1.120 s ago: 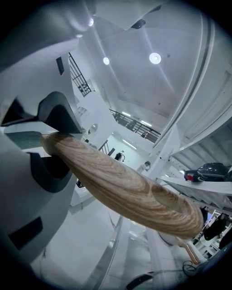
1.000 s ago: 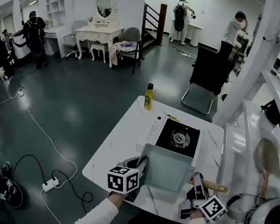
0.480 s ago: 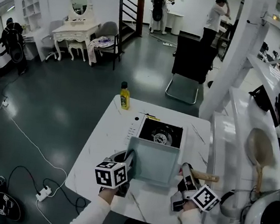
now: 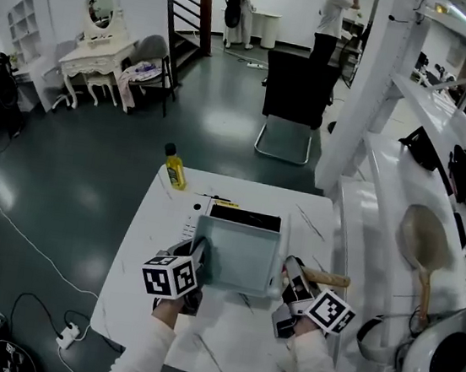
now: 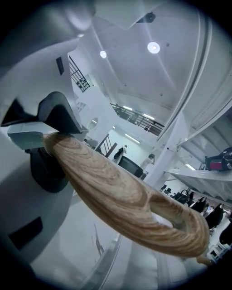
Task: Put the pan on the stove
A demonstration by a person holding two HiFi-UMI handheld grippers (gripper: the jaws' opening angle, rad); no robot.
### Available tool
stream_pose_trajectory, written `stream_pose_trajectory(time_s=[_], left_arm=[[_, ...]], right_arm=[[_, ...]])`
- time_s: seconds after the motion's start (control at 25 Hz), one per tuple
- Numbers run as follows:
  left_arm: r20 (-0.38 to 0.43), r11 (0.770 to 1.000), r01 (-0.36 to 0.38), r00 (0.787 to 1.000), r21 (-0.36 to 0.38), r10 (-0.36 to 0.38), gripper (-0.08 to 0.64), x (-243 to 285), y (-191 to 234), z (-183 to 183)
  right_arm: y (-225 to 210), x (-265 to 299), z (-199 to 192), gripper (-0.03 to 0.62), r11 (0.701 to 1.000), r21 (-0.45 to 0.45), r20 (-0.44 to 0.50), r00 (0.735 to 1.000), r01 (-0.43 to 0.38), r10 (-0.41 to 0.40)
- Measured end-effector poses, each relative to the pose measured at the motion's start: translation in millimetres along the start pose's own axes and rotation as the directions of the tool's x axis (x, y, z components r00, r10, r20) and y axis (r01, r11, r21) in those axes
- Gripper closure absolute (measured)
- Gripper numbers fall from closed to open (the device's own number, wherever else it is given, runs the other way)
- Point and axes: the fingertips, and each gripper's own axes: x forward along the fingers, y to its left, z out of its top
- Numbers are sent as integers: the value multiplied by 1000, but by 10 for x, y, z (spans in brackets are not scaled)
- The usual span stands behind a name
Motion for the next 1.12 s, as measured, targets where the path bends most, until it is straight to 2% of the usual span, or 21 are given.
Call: stream_pose_trajectory(time_s=[0.52, 1.12], left_arm=[[-62, 1000, -4, 998, 4, 4, 529, 634, 88, 187], [-114, 1000, -17, 993, -14, 15, 529, 878, 255, 103]], right_arm=[[-315, 486, 284, 449, 999, 44, -19, 999, 30, -29], [-481, 722, 292, 448, 996, 71, -39, 998, 60, -57]])
